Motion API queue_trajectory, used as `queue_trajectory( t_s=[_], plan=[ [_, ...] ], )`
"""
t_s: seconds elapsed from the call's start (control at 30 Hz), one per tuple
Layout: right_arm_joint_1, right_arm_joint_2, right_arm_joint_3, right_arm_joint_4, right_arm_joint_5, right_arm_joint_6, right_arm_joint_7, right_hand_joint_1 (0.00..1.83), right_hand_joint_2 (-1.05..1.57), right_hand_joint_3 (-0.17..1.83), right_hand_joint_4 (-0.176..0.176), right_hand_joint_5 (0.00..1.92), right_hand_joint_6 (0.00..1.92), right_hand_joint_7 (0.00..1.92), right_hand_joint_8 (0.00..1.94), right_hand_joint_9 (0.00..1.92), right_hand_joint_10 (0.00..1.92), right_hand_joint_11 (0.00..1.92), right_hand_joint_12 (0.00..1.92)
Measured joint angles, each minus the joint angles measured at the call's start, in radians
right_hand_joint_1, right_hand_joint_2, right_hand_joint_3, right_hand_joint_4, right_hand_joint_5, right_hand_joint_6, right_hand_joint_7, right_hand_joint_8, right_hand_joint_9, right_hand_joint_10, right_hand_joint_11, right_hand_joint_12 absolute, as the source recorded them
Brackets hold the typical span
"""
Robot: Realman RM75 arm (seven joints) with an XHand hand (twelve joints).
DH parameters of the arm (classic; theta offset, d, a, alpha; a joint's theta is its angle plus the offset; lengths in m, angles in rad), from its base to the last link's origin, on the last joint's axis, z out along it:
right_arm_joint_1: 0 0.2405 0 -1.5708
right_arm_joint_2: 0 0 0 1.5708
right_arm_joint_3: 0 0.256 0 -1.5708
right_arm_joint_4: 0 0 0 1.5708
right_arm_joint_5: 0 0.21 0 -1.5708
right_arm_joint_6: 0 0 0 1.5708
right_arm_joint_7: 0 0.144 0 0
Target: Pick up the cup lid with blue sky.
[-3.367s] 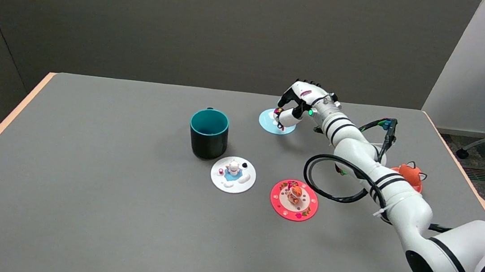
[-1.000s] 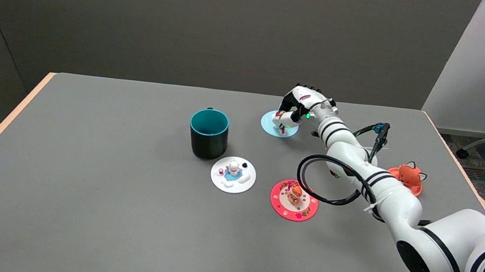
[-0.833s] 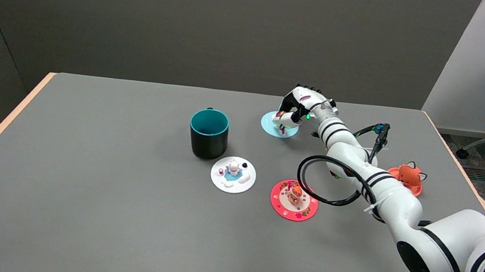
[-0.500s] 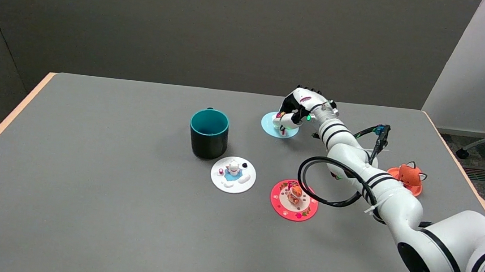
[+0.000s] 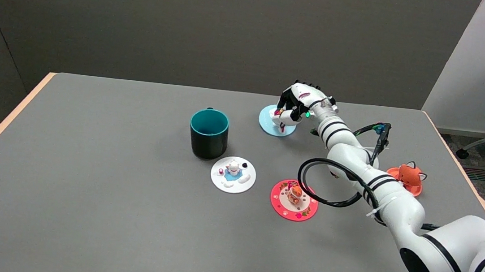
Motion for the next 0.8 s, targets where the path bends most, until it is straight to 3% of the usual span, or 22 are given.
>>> queue_trajectory(
  t_s=[0.23,0.37,0.6,0.63,0.7,0.8],
  plan=[
    [-0.021,0.006,-0.001,-0.067,0.001,-0.007,0.006,1.21,1.14,0.09,-0.113,0.80,1.10,0.91,1.31,0.42,1.41,0.31,1.38],
    [-0.031,0.011,-0.006,-0.103,0.002,-0.015,0.017,1.21,1.09,0.17,-0.068,0.84,1.07,0.92,1.27,0.46,1.43,0.36,1.44],
    [-0.042,0.024,-0.028,-0.171,0.018,-0.038,0.033,1.22,1.07,0.18,-0.052,0.86,1.06,0.96,1.20,0.53,1.45,0.42,1.46],
    [-0.043,0.027,-0.033,-0.181,0.022,-0.041,0.035,1.22,1.07,0.16,-0.052,0.87,1.05,0.97,1.17,0.54,1.46,0.41,1.46],
    [-0.044,0.032,-0.042,-0.201,0.028,-0.050,0.040,1.23,1.08,0.13,-0.084,0.88,1.02,1.01,1.13,0.55,1.45,0.43,1.45],
    [-0.045,0.042,-0.059,-0.235,0.040,-0.069,0.047,1.24,1.07,0.14,-0.092,0.89,1.00,1.02,1.12,0.57,1.44,0.45,1.45]
  ],
)
